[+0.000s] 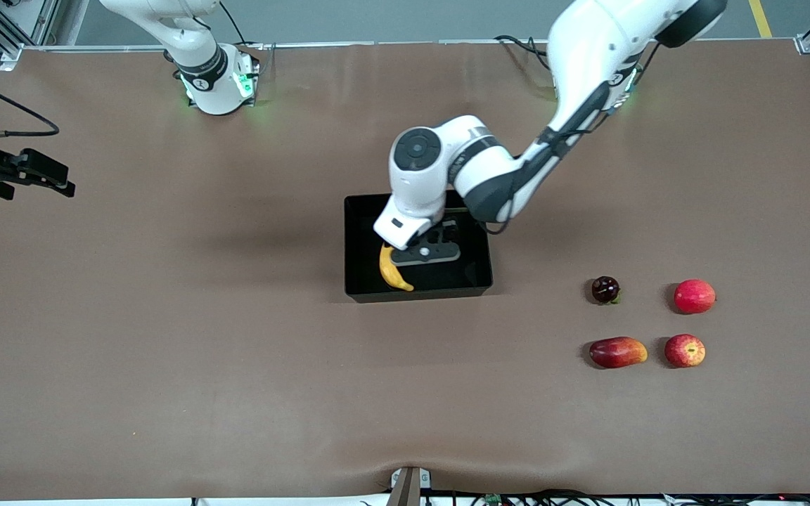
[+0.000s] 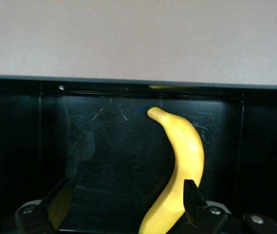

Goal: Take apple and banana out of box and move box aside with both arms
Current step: 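Lower the left gripper into the box and grasp the banana, then lift the banana out of the box toward the other fruits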

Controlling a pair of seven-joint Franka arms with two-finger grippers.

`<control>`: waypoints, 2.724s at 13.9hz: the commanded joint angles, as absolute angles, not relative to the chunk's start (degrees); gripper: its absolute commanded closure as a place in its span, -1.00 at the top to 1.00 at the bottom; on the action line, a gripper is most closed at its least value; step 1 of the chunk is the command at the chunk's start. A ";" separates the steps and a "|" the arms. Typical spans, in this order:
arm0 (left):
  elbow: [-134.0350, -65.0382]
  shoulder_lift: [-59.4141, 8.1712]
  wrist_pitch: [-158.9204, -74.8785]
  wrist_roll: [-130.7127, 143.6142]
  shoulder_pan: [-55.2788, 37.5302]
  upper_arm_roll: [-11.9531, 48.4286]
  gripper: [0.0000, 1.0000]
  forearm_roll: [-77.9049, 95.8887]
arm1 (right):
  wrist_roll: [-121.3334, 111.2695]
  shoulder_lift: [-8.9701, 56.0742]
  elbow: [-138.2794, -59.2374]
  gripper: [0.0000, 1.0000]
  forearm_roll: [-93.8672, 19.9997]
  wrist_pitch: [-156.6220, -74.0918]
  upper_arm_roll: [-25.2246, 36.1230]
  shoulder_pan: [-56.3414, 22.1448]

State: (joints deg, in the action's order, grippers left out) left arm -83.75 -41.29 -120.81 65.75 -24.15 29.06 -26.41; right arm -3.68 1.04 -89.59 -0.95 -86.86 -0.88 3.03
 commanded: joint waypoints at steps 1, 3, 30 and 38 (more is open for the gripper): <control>-80.25 -44.28 -123.82 66.88 -27.24 26.28 1.00 -26.19 | -4.04 0.09 -90.18 1.00 -0.70 -86.92 -1.06 3.43; -78.06 -47.71 -127.07 66.80 -28.03 26.19 1.00 -26.28 | -4.04 0.09 -90.18 1.00 -0.70 -86.92 -1.14 3.43; -75.06 -56.16 -133.77 63.99 -36.30 18.11 -0.95 -26.19 | -3.96 0.53 -89.74 1.00 -0.70 -86.84 -1.05 3.52; -75.23 -50.90 -127.73 56.35 -35.42 18.02 -1.00 -26.46 | -3.96 1.05 -88.95 1.00 -0.70 -86.84 -1.05 3.60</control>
